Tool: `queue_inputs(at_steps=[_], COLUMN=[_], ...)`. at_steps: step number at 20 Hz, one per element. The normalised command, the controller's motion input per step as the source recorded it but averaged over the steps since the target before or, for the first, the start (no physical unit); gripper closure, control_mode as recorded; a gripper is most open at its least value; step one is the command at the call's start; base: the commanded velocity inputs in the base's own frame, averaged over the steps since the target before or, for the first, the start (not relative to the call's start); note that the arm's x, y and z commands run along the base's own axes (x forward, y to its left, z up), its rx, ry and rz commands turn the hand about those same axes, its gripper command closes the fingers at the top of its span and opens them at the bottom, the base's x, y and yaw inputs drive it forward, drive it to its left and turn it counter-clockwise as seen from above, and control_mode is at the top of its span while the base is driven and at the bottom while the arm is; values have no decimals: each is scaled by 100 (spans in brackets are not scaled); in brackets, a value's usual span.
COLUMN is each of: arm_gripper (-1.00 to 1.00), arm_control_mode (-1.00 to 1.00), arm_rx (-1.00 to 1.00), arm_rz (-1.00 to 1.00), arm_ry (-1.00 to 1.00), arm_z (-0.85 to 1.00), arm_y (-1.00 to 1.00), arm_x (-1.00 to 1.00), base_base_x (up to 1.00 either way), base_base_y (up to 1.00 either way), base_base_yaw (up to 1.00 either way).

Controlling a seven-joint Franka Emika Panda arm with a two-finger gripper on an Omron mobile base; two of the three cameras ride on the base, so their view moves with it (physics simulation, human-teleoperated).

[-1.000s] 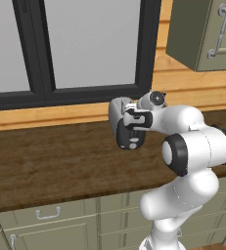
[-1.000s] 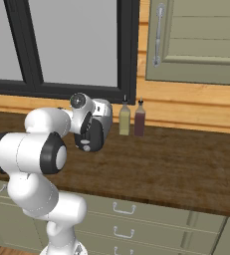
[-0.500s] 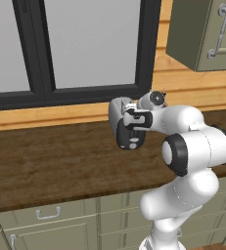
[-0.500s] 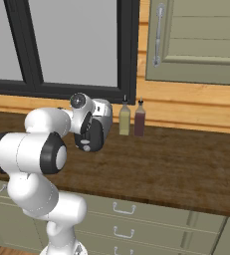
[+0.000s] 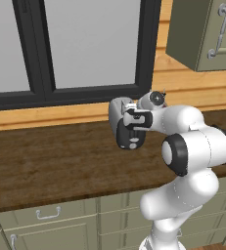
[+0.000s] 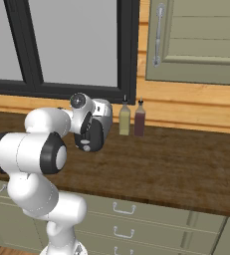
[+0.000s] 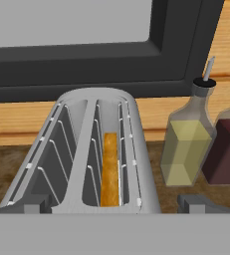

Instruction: Start the toaster. Once the lever pops up, take the bread to the plate on the dining counter.

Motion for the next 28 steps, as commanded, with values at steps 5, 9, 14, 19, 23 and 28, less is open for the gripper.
queue_inputs(at_steps=[5,9,14,19,23,28], arm_gripper=[-100,-100,-100,-100,-100,-100], arm_control_mode=[-100,-100,-100,-100,-100,-100], arm_rx=[0,0,0,0,0,0], arm_rz=[0,0,0,0,0,0], arm_ry=[0,0,0,0,0,0], arm_z=[0,0,0,0,0,0], arm_y=[0,0,0,0,0,0], arm_x=[0,0,0,0,0,0], base_base_x=[0,0,0,0,0,0], base_base_y=[0,0,0,0,0,0], base_base_yaw=[0,0,0,0,0,0])
